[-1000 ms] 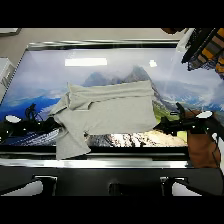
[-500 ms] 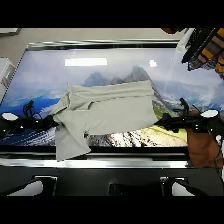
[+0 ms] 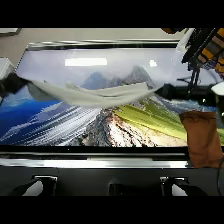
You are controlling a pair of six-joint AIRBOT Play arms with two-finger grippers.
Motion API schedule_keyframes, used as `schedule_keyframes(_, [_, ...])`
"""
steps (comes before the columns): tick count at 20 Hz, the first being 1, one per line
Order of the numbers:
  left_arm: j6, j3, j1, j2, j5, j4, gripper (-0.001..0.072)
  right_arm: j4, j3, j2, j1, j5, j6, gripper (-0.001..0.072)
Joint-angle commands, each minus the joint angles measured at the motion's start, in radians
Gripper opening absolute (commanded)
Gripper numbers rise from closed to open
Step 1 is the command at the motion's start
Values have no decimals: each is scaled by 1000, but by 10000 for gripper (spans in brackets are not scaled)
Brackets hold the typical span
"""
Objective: Fold the clothes and pants, and hang the long-sleeved shirts on hangers.
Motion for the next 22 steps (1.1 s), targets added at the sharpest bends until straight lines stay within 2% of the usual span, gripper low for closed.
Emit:
schedule_keyframes(1, [-105,299,1,57,-50,79,21,-204,337,38,66,-33,159,28])
schedule_keyframes(4, [-213,491,1,110,-154,196,21,-336,557,156,64,-8,265,28])
schedule_keyframes(6, [-294,543,1,185,-187,300,21,-412,620,264,64,-2,332,28])
schedule_keyframes(9, [-443,544,1,307,-217,443,21,-508,622,414,64,14,420,28])
schedule_keyframes(14, [-551,544,1,433,-224,677,21,-598,622,512,64,-20,513,28])
schedule_keyframes(17, [-543,544,1,430,-190,690,21,-608,622,486,64,-33,554,28])
schedule_keyframes(19, [-466,541,1,375,-193,623,21,-613,622,424,64,-4,560,28])
schedule_keyframes(22, [-307,487,-1,223,-204,443,21,-614,622,240,64,92,594,29])
